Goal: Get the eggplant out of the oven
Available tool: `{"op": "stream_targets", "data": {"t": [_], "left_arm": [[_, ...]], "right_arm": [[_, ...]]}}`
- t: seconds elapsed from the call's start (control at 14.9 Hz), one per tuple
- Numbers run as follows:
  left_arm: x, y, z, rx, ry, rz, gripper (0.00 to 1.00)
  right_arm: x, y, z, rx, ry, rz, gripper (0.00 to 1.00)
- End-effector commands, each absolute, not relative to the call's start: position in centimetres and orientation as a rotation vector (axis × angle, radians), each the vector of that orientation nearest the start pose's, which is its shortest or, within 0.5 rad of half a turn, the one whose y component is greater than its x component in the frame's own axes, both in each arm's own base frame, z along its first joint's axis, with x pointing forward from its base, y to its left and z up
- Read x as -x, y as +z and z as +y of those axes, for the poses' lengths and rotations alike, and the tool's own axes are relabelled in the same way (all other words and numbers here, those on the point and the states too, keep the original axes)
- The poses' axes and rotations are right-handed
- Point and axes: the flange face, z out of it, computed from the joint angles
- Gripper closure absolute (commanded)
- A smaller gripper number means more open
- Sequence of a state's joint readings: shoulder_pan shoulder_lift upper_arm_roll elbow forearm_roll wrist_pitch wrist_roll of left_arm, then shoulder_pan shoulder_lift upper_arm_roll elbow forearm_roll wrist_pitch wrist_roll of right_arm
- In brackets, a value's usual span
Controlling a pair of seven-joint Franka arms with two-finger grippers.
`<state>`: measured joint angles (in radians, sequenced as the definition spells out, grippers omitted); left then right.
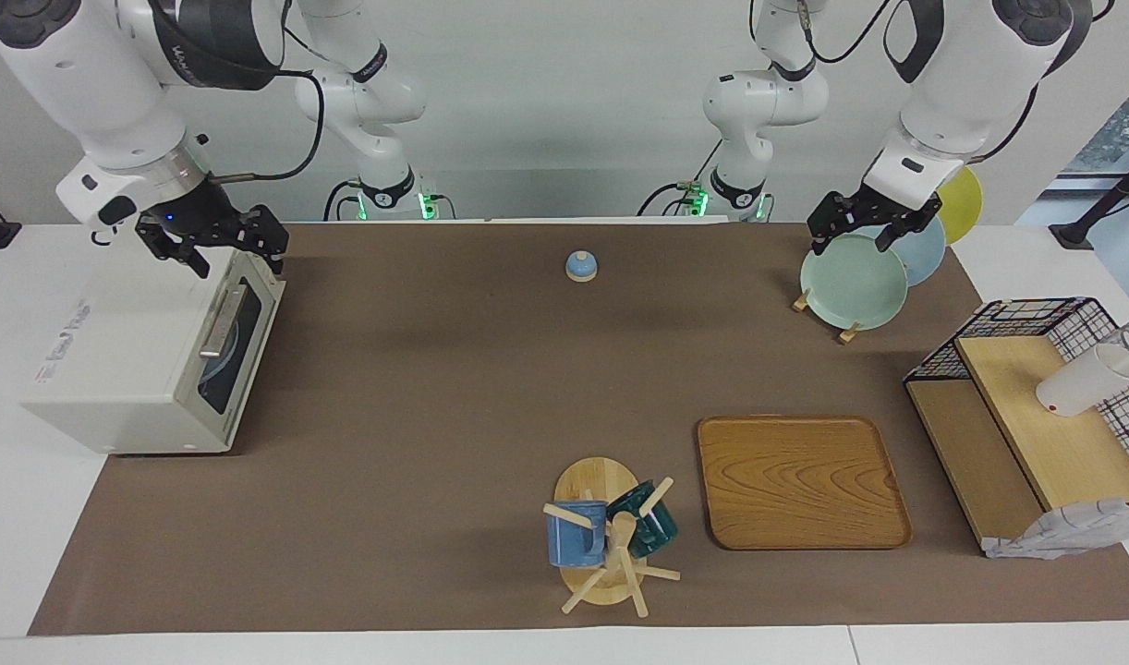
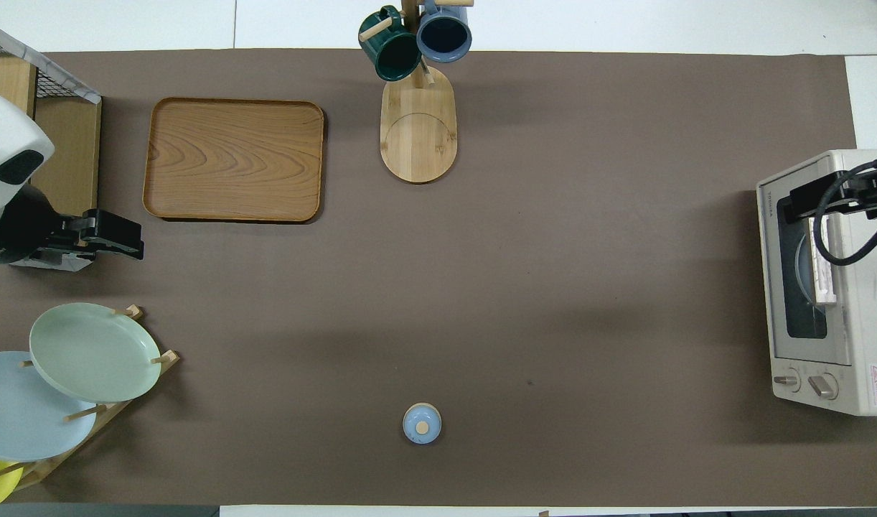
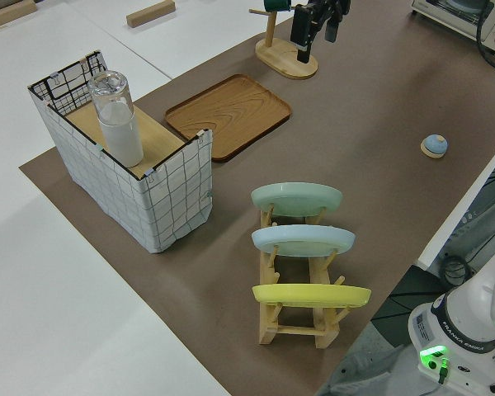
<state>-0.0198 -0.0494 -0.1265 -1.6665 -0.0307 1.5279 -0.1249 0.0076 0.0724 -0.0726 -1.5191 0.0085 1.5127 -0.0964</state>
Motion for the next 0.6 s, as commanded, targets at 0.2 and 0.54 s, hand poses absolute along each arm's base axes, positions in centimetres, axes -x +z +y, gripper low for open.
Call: {"op": "stream_targets", "data": {"t": [0.2, 0.54], "left_arm": [[-52.23, 60.90, -8.02, 3.162, 0.145, 0.029, 0.00], [-52.28, 60.94, -8.03, 3.163, 0.138, 0.031, 0.00]], "right_arm": [[-56.51, 60.45, -3.46, 3.147, 0.115, -0.034, 0.00], [-56.37, 60.30, -3.56, 3.144, 0.117, -0.093, 0.00]]}}
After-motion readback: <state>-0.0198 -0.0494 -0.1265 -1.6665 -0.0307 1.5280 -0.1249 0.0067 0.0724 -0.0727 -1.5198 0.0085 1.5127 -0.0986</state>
